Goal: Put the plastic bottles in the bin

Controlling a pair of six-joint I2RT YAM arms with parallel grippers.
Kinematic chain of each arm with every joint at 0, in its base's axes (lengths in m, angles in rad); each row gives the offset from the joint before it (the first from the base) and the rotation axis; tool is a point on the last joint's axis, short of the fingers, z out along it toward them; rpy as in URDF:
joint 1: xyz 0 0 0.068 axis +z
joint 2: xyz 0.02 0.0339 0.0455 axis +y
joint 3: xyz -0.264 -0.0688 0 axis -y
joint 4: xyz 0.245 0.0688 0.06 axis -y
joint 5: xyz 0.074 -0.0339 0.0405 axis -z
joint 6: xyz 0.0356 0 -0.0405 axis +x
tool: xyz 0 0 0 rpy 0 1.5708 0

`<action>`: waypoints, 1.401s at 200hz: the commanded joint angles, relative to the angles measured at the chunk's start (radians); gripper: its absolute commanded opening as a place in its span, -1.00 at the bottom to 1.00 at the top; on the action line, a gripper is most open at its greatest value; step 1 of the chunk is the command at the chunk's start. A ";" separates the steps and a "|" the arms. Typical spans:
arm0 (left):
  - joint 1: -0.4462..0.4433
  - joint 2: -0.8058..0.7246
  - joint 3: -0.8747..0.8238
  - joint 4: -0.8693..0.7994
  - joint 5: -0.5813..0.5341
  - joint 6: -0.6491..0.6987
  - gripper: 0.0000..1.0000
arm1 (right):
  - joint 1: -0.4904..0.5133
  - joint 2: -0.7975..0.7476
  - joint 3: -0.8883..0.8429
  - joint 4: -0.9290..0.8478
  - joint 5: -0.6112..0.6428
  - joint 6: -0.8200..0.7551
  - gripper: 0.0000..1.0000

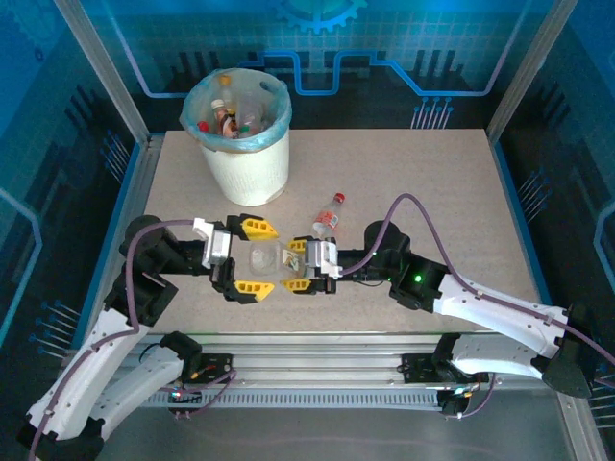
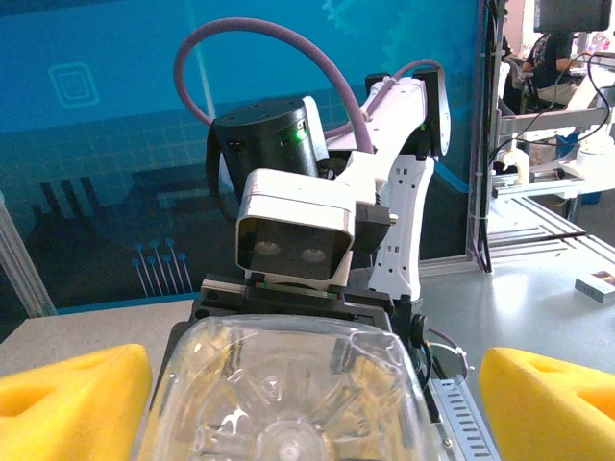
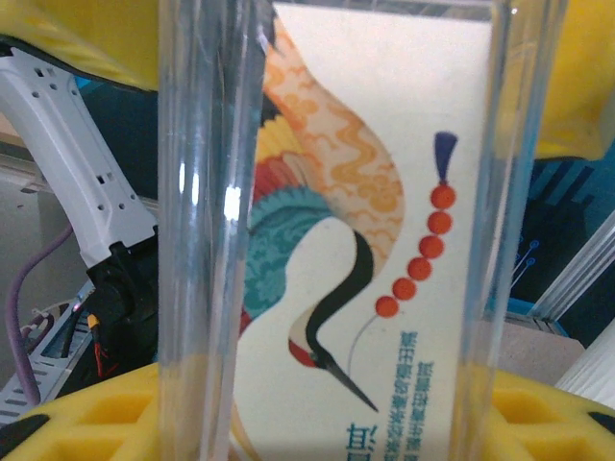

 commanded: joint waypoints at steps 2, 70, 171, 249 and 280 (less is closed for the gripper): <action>-0.005 -0.001 -0.018 0.042 0.003 -0.001 0.80 | 0.019 -0.007 -0.006 0.058 -0.035 -0.010 -0.08; -0.005 0.026 -0.036 0.105 0.011 -0.038 0.62 | 0.022 0.001 -0.004 0.122 -0.040 0.011 -0.08; -0.005 0.020 -0.026 0.141 -0.020 -0.068 0.35 | 0.038 0.006 0.013 0.107 0.014 -0.007 0.20; -0.005 0.044 0.023 0.226 -0.203 -0.077 0.07 | 0.070 -0.056 0.078 -0.042 0.228 0.011 1.00; -0.004 0.038 0.052 0.243 -0.360 -0.062 -0.01 | 0.065 -0.106 0.042 -0.011 0.470 0.065 1.00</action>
